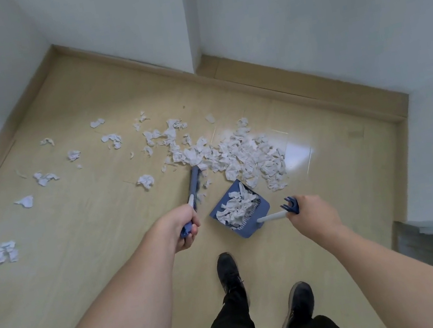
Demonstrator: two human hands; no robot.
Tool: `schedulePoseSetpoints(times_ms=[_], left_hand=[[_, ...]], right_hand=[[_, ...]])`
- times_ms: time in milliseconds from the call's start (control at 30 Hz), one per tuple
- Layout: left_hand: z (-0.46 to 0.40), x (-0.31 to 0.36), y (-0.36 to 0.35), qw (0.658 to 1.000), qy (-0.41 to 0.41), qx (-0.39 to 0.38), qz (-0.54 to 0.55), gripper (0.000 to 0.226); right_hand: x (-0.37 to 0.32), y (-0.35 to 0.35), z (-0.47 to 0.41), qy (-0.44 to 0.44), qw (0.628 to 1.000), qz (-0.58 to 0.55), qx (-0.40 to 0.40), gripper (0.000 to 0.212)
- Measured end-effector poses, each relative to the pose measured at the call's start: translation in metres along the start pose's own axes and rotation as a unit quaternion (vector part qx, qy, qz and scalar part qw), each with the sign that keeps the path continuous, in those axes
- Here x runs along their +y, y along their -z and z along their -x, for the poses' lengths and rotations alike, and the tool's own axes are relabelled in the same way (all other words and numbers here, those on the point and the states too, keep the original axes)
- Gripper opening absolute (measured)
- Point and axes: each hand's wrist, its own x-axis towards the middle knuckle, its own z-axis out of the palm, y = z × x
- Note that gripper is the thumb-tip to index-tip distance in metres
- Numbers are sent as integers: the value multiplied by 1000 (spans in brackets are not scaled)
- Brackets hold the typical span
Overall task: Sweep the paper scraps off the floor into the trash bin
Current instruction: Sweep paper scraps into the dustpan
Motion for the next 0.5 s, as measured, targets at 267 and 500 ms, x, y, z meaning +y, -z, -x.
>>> schedulePoseSetpoints(times_ms=[267, 500], left_hand=[[2, 24, -26, 998, 16, 23, -57, 21], [2, 45, -131, 997, 22, -11, -68, 22]], right_hand=[[53, 13, -3, -63, 997, -50, 17, 11], [133, 22, -13, -85, 994, -67, 26, 9]])
